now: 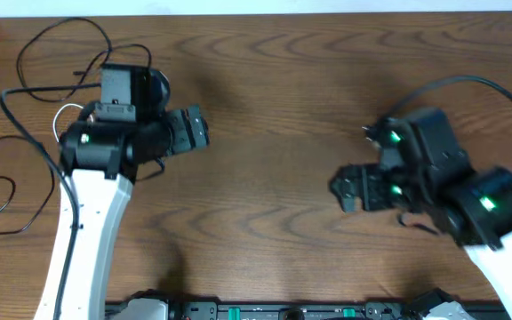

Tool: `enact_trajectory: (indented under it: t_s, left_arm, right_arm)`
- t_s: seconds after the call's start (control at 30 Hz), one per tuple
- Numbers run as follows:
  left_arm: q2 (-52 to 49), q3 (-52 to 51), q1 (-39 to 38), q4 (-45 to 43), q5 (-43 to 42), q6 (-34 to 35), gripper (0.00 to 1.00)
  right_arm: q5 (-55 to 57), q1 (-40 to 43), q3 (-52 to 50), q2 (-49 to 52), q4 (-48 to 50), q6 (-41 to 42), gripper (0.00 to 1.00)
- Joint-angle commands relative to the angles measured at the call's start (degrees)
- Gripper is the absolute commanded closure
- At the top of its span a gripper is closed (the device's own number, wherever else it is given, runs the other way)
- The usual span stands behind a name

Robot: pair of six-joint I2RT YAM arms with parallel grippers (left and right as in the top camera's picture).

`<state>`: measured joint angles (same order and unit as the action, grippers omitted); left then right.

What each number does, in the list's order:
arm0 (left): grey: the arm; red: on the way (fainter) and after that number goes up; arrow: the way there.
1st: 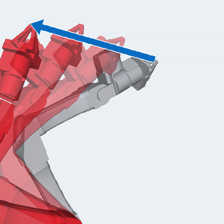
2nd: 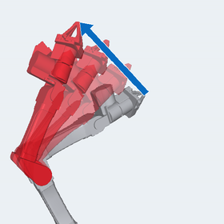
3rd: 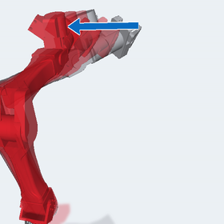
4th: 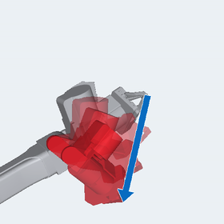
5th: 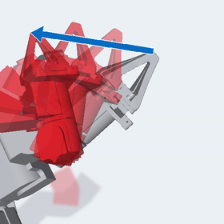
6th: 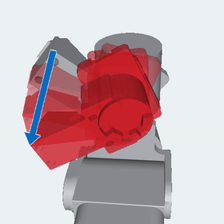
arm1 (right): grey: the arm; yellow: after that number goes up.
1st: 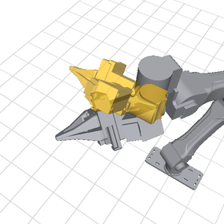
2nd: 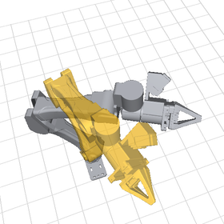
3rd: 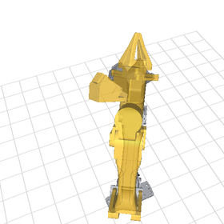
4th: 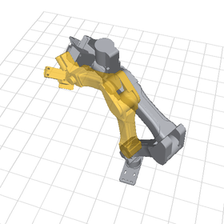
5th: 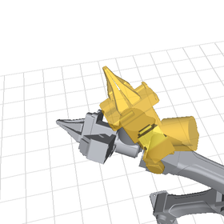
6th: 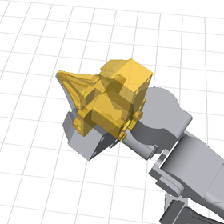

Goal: Untangle cables

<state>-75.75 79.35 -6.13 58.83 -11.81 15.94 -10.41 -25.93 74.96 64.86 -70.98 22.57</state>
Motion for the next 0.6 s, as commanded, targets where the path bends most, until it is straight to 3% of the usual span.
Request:
enact_trajectory:
  t_s: [0.0, 0.33, 0.57]
  left_arm:
    - [8.3, 0.0, -1.5, 2.1, 1.6, -1.0, 0.03]
    - [35.9, -5.4, -1.7, 5.5, 1.6, 0.7, 0.02]
    - [47.1, -7.1, -1.7, 10.2, 1.6, 0.6, 0.02]
  right_arm:
    - [10.3, 0.3, 0.7, -7.0, -2.4, 2.4, 0.01]
    - [17.2, 0.3, -2.7, -24.2, -3.4, 2.5, 0.01]
    - [17.7, 0.3, -7.8, -26.6, -3.0, 4.2, 0.01]
